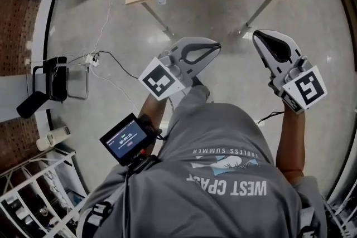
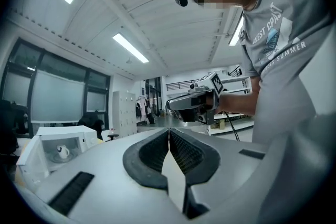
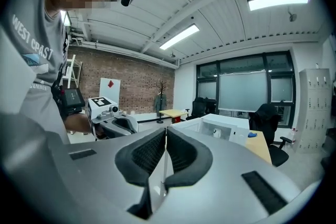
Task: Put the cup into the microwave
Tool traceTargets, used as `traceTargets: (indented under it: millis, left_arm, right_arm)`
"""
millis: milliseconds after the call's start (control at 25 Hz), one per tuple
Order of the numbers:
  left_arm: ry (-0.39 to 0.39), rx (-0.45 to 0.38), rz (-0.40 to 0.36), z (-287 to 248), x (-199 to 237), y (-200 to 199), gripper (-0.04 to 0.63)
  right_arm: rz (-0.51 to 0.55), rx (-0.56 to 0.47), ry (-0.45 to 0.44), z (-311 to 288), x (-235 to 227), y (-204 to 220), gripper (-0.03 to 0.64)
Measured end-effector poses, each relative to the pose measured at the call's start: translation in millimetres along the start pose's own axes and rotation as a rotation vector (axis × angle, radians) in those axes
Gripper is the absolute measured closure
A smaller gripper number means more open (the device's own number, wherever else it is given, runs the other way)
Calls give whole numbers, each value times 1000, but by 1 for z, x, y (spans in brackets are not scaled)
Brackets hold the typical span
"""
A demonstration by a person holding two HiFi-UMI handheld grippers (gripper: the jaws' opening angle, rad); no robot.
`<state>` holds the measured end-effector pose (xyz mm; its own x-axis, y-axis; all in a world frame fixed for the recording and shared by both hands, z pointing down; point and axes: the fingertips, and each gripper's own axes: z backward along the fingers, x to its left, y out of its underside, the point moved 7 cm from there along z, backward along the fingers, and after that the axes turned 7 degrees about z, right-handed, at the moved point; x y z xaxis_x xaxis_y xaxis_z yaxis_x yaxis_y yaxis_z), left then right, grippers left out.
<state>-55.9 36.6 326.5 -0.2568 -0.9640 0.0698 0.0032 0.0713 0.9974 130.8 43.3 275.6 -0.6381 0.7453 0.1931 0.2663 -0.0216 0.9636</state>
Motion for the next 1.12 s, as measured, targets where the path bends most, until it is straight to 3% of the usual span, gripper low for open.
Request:
traceTargets:
  millis: [520,760,1120]
  left_arm:
    - [73,46,-53,-29,-199,-36,572]
    - [74,94,-86,-17,-226,-33,572]
    - [63,90,-55,14,-264,-29,572]
  right_arm:
    - [-18,-17,85,201,94,-26,597]
    - [-37,-52,96,221,117,-14,597]
    - [-43,-27,76,239,167,-19,597]
